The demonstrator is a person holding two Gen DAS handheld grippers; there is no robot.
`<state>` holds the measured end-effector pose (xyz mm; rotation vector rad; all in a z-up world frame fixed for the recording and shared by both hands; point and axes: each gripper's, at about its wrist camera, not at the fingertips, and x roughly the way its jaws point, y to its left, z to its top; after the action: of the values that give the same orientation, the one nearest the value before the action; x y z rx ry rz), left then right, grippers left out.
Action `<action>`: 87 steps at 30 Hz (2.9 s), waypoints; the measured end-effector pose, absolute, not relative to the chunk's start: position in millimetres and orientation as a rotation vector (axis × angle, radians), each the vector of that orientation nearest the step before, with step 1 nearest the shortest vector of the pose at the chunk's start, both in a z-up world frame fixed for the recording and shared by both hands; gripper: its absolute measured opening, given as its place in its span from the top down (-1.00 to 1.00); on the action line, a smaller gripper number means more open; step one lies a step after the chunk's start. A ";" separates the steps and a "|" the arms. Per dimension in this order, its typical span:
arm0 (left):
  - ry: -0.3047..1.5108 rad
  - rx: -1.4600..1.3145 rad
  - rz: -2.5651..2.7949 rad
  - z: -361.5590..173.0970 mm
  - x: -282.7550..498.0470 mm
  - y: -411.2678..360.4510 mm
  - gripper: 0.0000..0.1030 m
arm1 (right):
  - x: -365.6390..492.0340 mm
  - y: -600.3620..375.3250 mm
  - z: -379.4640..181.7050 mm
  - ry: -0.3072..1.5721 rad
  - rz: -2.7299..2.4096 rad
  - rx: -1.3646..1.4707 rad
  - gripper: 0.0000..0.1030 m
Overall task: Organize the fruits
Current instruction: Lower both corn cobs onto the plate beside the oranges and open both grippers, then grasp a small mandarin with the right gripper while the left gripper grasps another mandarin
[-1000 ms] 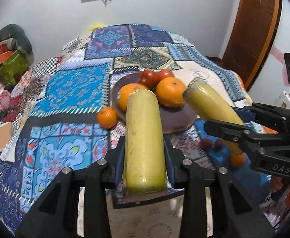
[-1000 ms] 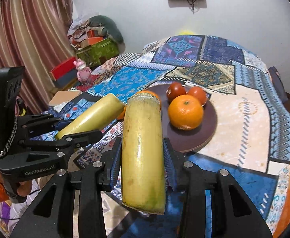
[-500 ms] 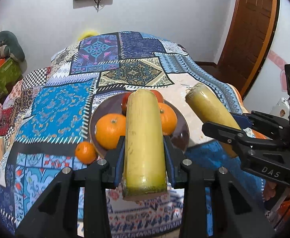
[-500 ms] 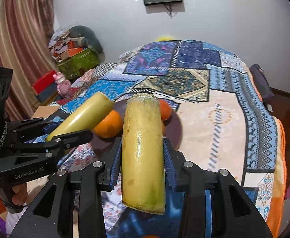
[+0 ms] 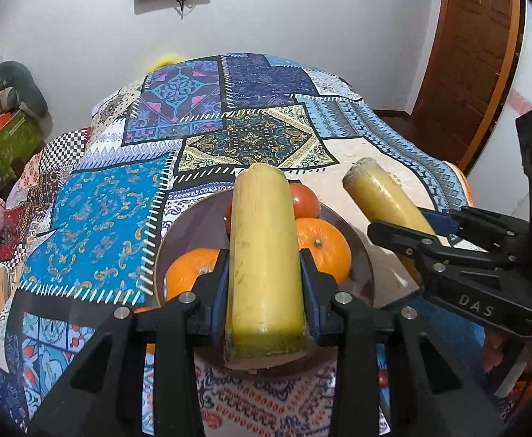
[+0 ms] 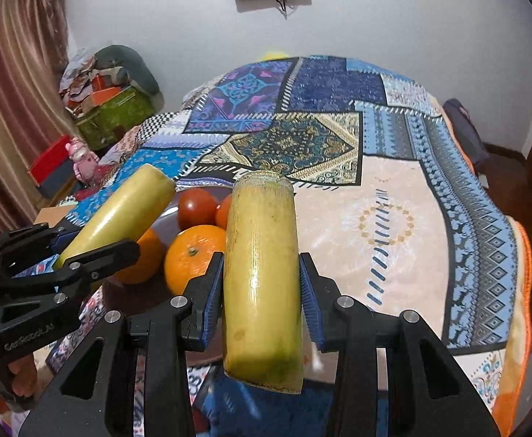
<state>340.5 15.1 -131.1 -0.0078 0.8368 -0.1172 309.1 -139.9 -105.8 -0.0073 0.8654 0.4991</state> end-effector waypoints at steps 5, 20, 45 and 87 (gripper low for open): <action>0.851 -0.012 -0.118 -137.0 355.0 13.9 0.31 | 315.9 -133.9 -110.3 0.880 0.496 -0.028 0.30; 0.862 -0.038 -0.084 -147.9 372.0 14.9 0.31 | 327.3 -136.5 -118.3 0.933 0.494 0.013 0.30; 0.839 -0.034 -0.077 -138.0 365.2 15.3 0.05 | 333.4 -136.8 -116.4 0.964 0.509 0.031 0.16; 0.858 -0.085 -0.088 -130.7 178.3 65.9 -0.14 | 161.9 -185.2 -131.5 0.946 0.526 -0.034 0.12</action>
<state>178.3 65.9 -130.7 -0.0854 0.8585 -0.0884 161.9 -185.2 -131.5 -0.0339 0.9456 0.5261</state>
